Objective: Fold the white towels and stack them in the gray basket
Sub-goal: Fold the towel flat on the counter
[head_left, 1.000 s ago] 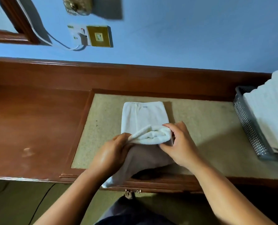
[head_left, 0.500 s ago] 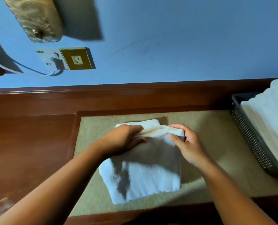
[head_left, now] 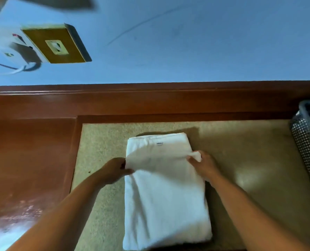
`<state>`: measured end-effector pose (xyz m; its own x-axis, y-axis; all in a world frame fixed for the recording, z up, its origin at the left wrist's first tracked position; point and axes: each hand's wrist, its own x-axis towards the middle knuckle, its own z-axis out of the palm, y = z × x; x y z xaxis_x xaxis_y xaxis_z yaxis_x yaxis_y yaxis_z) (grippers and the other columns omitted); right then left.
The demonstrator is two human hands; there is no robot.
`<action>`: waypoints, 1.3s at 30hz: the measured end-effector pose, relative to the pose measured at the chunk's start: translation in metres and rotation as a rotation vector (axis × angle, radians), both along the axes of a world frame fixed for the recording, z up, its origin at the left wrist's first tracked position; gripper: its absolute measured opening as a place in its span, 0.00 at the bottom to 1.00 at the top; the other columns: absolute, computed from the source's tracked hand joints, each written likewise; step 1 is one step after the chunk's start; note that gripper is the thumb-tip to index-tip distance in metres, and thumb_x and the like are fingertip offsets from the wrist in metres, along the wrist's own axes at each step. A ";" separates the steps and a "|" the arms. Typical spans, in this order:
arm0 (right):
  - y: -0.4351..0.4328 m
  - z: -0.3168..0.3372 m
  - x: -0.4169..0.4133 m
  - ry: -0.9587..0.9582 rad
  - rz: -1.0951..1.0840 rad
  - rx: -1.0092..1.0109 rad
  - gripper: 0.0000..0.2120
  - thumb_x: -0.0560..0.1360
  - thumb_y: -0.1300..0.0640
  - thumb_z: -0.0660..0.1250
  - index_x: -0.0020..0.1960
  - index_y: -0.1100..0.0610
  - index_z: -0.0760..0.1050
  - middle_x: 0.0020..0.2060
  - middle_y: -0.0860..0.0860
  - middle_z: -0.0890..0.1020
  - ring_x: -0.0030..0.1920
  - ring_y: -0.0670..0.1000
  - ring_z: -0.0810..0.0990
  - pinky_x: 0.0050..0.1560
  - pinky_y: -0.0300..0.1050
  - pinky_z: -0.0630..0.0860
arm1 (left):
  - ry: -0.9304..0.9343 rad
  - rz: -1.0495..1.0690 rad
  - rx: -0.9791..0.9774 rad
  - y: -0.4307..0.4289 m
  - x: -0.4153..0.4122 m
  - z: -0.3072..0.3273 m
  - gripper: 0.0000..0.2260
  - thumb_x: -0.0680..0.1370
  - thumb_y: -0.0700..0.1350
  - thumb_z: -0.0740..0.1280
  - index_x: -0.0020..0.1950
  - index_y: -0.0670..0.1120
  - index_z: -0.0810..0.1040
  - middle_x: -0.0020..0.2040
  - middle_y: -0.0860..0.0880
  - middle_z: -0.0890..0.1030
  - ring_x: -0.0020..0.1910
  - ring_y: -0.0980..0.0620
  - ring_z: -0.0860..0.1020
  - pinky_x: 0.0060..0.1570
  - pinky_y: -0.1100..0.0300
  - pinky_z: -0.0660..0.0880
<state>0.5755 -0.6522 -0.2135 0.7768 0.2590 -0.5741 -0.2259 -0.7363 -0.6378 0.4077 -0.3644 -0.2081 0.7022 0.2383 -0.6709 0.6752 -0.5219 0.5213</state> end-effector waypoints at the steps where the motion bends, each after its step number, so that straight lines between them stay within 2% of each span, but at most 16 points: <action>1: 0.003 -0.001 0.008 0.014 0.032 -0.036 0.15 0.77 0.49 0.71 0.60 0.55 0.78 0.53 0.53 0.82 0.53 0.55 0.80 0.49 0.47 0.76 | -0.035 0.098 -0.071 0.001 -0.004 -0.006 0.06 0.78 0.49 0.72 0.47 0.47 0.82 0.46 0.46 0.84 0.44 0.50 0.80 0.45 0.56 0.74; 4: 0.014 0.005 0.036 0.016 0.120 0.012 0.10 0.77 0.54 0.70 0.57 0.55 0.78 0.50 0.51 0.83 0.50 0.51 0.81 0.42 0.42 0.75 | -0.146 0.402 -0.233 0.003 -0.006 -0.020 0.06 0.78 0.48 0.71 0.50 0.47 0.83 0.45 0.45 0.86 0.44 0.48 0.83 0.44 0.54 0.78; 6: 0.027 0.009 0.055 -0.002 0.123 0.052 0.12 0.77 0.54 0.71 0.60 0.54 0.77 0.52 0.50 0.82 0.51 0.50 0.80 0.45 0.42 0.75 | -0.179 0.601 -0.255 0.007 0.003 -0.029 0.13 0.74 0.55 0.70 0.49 0.47 0.83 0.45 0.43 0.85 0.44 0.45 0.83 0.45 0.47 0.79; 8: 0.044 0.005 0.071 -0.037 0.109 0.040 0.14 0.78 0.53 0.71 0.62 0.55 0.76 0.54 0.51 0.81 0.53 0.51 0.79 0.49 0.44 0.74 | -0.200 0.719 -0.171 0.008 0.017 -0.040 0.15 0.74 0.56 0.70 0.46 0.44 0.80 0.40 0.40 0.81 0.39 0.45 0.79 0.41 0.48 0.75; 12: 0.066 -0.018 0.083 0.024 -0.033 -0.063 0.26 0.76 0.48 0.72 0.70 0.57 0.71 0.66 0.55 0.77 0.61 0.55 0.77 0.56 0.46 0.74 | -0.131 0.658 0.180 0.003 0.049 -0.046 0.14 0.79 0.54 0.67 0.47 0.43 0.75 0.39 0.47 0.79 0.41 0.43 0.78 0.39 0.53 0.70; 15: 0.072 -0.023 0.076 0.003 -0.131 -0.082 0.28 0.71 0.41 0.75 0.62 0.56 0.73 0.60 0.54 0.80 0.54 0.54 0.80 0.52 0.47 0.77 | -0.083 0.652 0.208 0.000 0.061 -0.042 0.19 0.76 0.61 0.71 0.54 0.47 0.73 0.46 0.49 0.79 0.45 0.45 0.78 0.42 0.55 0.71; 18: 0.074 -0.020 0.064 0.068 -0.104 -0.099 0.36 0.68 0.41 0.77 0.69 0.57 0.70 0.61 0.51 0.77 0.58 0.54 0.79 0.54 0.43 0.74 | -0.024 0.671 -0.023 0.006 0.062 -0.037 0.21 0.72 0.59 0.76 0.55 0.48 0.75 0.49 0.48 0.81 0.48 0.46 0.81 0.45 0.54 0.77; 21: 0.065 -0.009 0.053 0.246 -0.224 -0.023 0.38 0.58 0.38 0.78 0.62 0.56 0.77 0.54 0.52 0.84 0.49 0.54 0.84 0.53 0.53 0.82 | -0.083 0.773 -0.340 0.009 0.056 -0.025 0.20 0.70 0.53 0.80 0.55 0.43 0.83 0.49 0.43 0.86 0.48 0.43 0.85 0.53 0.45 0.82; 24: 0.056 0.015 0.043 0.267 -0.235 0.054 0.24 0.63 0.46 0.77 0.55 0.56 0.80 0.47 0.53 0.85 0.45 0.54 0.85 0.51 0.54 0.83 | -0.197 0.750 -0.428 0.004 0.047 0.002 0.16 0.71 0.48 0.78 0.55 0.42 0.84 0.49 0.41 0.86 0.49 0.40 0.85 0.53 0.39 0.81; 26: 0.052 0.038 0.034 0.205 -0.235 0.107 0.16 0.66 0.50 0.77 0.51 0.55 0.81 0.43 0.52 0.86 0.42 0.53 0.86 0.47 0.50 0.83 | -0.282 0.706 -0.457 -0.003 0.039 0.027 0.18 0.69 0.48 0.78 0.55 0.41 0.84 0.49 0.41 0.86 0.50 0.39 0.85 0.49 0.42 0.83; 28: 0.046 0.064 0.025 0.098 -0.243 0.132 0.16 0.65 0.49 0.76 0.49 0.55 0.80 0.42 0.51 0.85 0.42 0.53 0.85 0.44 0.49 0.81 | -0.391 0.657 -0.458 -0.005 0.030 0.053 0.19 0.69 0.48 0.77 0.55 0.39 0.83 0.49 0.40 0.86 0.51 0.37 0.84 0.44 0.47 0.83; 30: 0.040 0.094 0.017 -0.030 -0.244 0.259 0.17 0.61 0.48 0.77 0.48 0.53 0.81 0.43 0.51 0.86 0.44 0.53 0.85 0.45 0.49 0.80 | -0.533 0.603 -0.419 -0.005 0.019 0.082 0.18 0.69 0.47 0.76 0.54 0.39 0.83 0.50 0.40 0.86 0.51 0.38 0.84 0.46 0.47 0.83; 32: 0.030 0.122 0.007 -0.157 -0.206 0.450 0.14 0.60 0.52 0.76 0.46 0.52 0.83 0.42 0.48 0.86 0.45 0.50 0.85 0.45 0.47 0.79 | -0.698 0.522 -0.323 -0.009 0.004 0.118 0.15 0.70 0.48 0.76 0.52 0.43 0.83 0.49 0.45 0.86 0.48 0.46 0.84 0.48 0.49 0.80; 34: 0.017 0.143 -0.004 -0.290 -0.100 0.584 0.12 0.63 0.56 0.76 0.45 0.48 0.82 0.42 0.47 0.86 0.44 0.47 0.83 0.45 0.46 0.77 | -0.823 0.443 -0.219 -0.012 -0.013 0.147 0.10 0.71 0.48 0.77 0.49 0.48 0.82 0.45 0.51 0.85 0.44 0.54 0.81 0.42 0.58 0.78; 37: -0.010 0.160 -0.030 -0.548 0.082 0.612 0.20 0.65 0.57 0.76 0.52 0.40 0.77 0.51 0.53 0.81 0.47 0.45 0.81 0.47 0.40 0.77 | -0.960 0.263 -0.058 -0.022 -0.052 0.171 0.10 0.72 0.45 0.77 0.49 0.51 0.80 0.42 0.54 0.83 0.38 0.58 0.78 0.37 0.66 0.74; 39: -0.026 0.151 -0.048 -0.758 0.206 0.521 0.24 0.65 0.59 0.78 0.57 0.45 0.75 0.52 0.52 0.75 0.49 0.42 0.77 0.47 0.35 0.75 | -1.026 0.175 0.078 -0.028 -0.072 0.167 0.10 0.72 0.49 0.75 0.51 0.51 0.79 0.44 0.52 0.81 0.39 0.54 0.77 0.38 0.63 0.72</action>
<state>0.5276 -0.6784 -0.0623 0.8060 0.5149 0.2920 0.4870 -0.2962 -0.8217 0.3355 -0.3926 -0.0406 0.8776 0.4088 0.2503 -0.0035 -0.5167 0.8561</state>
